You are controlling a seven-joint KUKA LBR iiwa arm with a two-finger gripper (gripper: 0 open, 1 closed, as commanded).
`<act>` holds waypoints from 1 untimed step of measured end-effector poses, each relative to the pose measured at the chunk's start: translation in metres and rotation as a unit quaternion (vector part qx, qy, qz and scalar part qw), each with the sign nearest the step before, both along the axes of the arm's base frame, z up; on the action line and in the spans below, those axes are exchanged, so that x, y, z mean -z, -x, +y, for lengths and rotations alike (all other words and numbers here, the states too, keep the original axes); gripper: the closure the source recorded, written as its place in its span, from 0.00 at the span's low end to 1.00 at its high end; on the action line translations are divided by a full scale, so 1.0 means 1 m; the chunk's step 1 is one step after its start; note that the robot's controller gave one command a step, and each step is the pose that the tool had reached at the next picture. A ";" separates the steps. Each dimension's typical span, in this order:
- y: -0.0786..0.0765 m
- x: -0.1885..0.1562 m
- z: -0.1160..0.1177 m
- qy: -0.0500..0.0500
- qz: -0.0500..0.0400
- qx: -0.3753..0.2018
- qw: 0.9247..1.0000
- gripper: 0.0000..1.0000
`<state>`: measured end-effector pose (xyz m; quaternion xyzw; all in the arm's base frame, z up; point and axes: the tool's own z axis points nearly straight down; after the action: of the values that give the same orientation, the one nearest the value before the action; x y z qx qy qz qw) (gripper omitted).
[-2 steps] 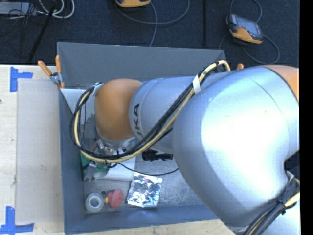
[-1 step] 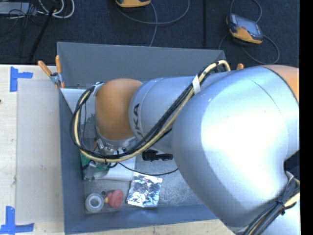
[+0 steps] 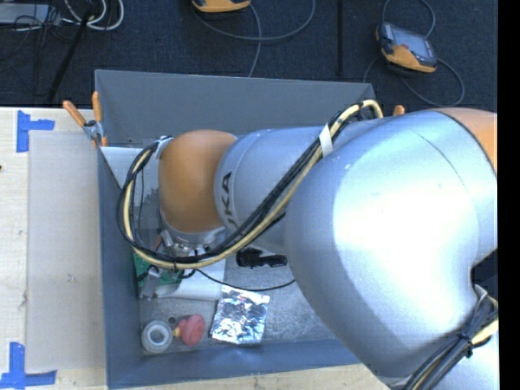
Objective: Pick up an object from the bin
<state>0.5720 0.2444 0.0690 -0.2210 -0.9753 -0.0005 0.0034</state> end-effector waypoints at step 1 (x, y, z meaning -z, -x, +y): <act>0.000 0.000 0.000 -0.001 0.001 0.003 1.000 0.00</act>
Offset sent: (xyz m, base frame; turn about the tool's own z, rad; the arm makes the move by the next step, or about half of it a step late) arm 0.0000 0.0000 0.0000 0.0000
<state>0.5722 0.2439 0.0690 -0.2244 -0.9745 -0.0011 0.0041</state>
